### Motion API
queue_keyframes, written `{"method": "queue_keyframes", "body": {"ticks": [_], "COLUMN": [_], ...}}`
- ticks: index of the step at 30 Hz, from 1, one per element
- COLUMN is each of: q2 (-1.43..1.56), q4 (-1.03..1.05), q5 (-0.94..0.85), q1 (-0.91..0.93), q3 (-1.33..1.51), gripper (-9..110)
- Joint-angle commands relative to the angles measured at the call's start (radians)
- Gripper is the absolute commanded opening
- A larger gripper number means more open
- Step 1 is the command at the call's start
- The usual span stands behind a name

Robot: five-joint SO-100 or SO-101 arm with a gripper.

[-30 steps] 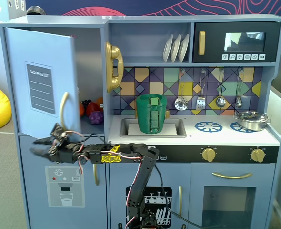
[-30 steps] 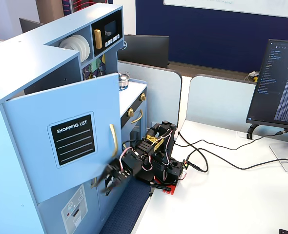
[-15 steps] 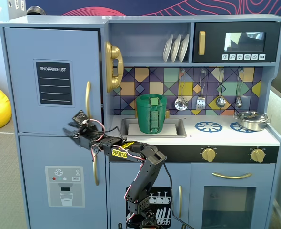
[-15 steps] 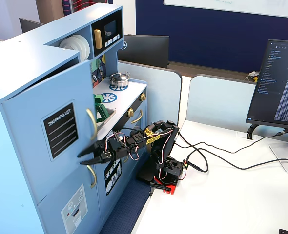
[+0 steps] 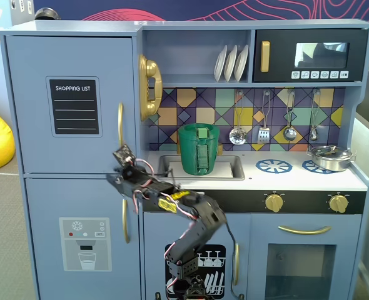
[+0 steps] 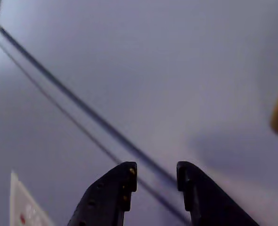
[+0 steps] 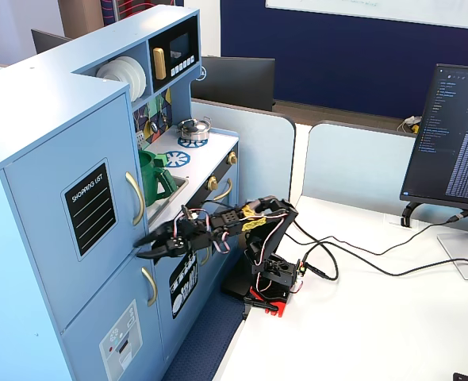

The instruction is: Close the left cabinet door

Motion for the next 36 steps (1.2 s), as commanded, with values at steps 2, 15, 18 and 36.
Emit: {"method": "queue_keyframes", "body": {"ticks": [2, 15, 18, 36], "q2": [0.373, 0.874, 0.902, 0.904], "q4": [0.371, 1.356, 1.479, 1.62], "q5": [0.094, 0.236, 0.298, 0.446], "q1": [0.161, 0.769, 0.779, 0.772], "q3": [0.212, 0.591, 0.612, 0.649], "gripper": [0, 0, 0, 2]}}
